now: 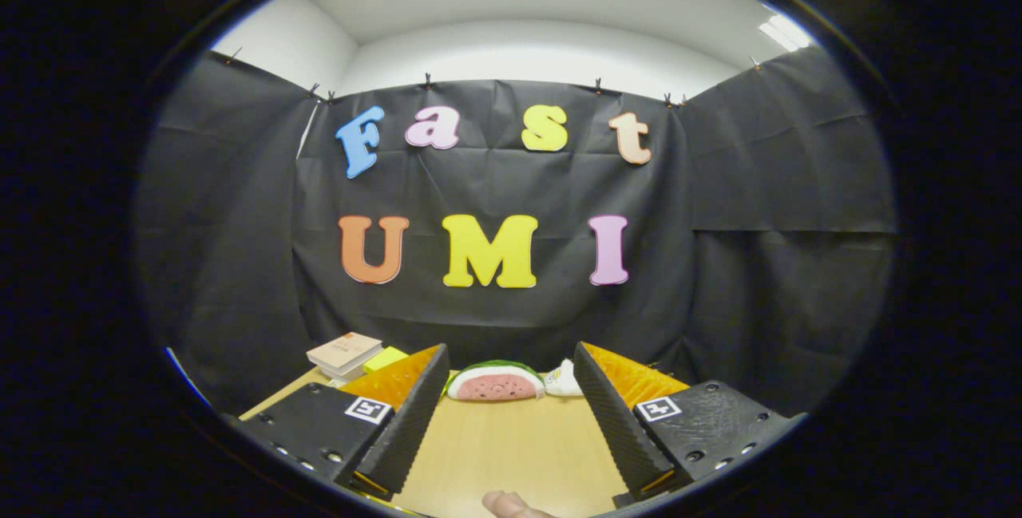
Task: Open the storage box then place both shoes into the box .Put the left shoe in first, then the right shoe, with the right side of both shoes facing outward in a uniform manner.
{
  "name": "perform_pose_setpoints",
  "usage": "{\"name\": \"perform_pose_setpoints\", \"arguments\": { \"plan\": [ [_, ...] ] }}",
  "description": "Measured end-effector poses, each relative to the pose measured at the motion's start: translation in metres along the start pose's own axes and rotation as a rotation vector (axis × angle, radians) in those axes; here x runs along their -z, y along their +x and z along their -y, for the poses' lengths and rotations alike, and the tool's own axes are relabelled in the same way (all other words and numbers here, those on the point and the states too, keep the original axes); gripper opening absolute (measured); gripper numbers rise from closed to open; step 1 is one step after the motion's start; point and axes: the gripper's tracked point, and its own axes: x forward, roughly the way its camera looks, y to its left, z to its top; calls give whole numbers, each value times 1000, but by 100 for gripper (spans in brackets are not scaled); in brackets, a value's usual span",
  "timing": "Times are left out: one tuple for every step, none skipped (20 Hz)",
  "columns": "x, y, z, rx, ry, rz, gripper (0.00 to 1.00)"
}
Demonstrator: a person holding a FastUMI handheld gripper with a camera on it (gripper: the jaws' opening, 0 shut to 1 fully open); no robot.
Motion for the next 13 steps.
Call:
{"name": "perform_pose_setpoints", "arguments": {
  "plan": [
    [-2, -10, 4, 6, 5, 11, 95],
    [-1, -16, 9, 14, 6, 16, 95],
    [0, -24, 11, 21, 9, 17, 95],
    [3, -31, 10, 21, 10, 16, 95],
    [3, -37, 9, 20, 6, 20, 95],
    [6, -43, 10, 30, 6, 21, 95],
    [10, -50, 9, 30, 15, 12, 95],
    [17, -56, 4, 23, 23, 1, 95],
    [24, -60, 3, 30, 22, -8, 95],
    [36, -65, 6, 33, 18, -23, 95],
    [47, -70, 4, 26, 20, -38, 95],
    [56, -74, -4, 6, 27, -65, 95],
    [67, -77, -10, -15, 31, -90, 95]
  ]
}}
